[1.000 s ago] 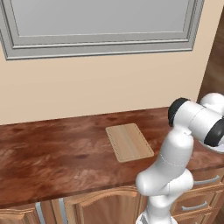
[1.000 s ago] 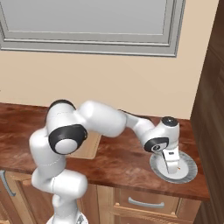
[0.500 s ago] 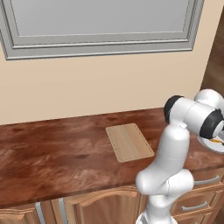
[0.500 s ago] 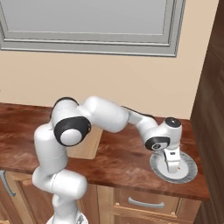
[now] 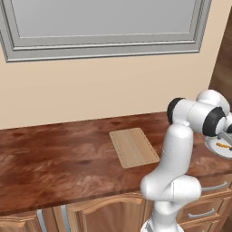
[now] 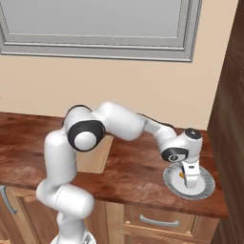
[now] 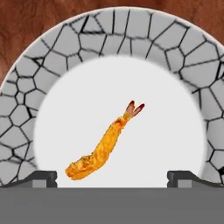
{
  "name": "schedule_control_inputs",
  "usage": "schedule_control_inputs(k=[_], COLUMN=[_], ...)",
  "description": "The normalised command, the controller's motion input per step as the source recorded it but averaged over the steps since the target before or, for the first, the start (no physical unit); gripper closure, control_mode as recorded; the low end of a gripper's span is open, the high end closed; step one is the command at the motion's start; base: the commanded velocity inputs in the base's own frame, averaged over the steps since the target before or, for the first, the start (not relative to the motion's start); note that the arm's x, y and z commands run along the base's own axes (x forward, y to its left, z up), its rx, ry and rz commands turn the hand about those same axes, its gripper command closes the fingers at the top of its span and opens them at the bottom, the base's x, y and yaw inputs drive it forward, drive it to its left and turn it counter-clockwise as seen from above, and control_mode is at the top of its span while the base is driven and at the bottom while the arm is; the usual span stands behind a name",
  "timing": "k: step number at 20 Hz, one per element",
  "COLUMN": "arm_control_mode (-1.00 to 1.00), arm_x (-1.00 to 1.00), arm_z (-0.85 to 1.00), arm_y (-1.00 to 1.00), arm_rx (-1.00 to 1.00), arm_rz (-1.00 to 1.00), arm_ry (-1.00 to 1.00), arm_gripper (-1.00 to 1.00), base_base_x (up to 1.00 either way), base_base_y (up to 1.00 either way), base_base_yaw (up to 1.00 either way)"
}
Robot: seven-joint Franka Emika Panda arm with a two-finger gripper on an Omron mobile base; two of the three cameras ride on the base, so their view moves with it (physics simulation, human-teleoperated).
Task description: Pick the shrimp from the plate and place it on the cutting board. Then pick the condiment bottle from the cabinet and place it next to the cutting board.
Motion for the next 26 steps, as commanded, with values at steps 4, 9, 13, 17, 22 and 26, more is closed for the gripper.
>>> schedule_control_inputs(k=[4,9,13,17,22,26], arm_control_mode=[-1.00,-1.00,-1.00,-1.00,-1.00,-1.00], arm_x=[0.13,0.15,0.19,0.19,0.08,0.00], arm_z=[-0.23,-0.26,-0.20,-0.16,-0.14,-0.06], arm_y=[-0.08,-0.07,-0.09,-0.09,0.00,0.00], arm_rx=[0.00,0.00,0.00,0.00,0.00,0.08], arm_rz=[0.00,0.00,0.00,0.00,0.00,0.00], arm_ry=[0.02,0.01,0.03,0.04,0.03,0.00], arm_gripper=[-1.00,-1.00,-1.00,-1.00,1.00,1.00], base_base_x=[0.00,0.00,0.00,0.00,0.00,0.00], base_base_y=[0.00,0.00,0.00,0.00,0.00,0.00], base_base_yaw=[0.00,0.00,0.00,0.00,0.00,0.00])
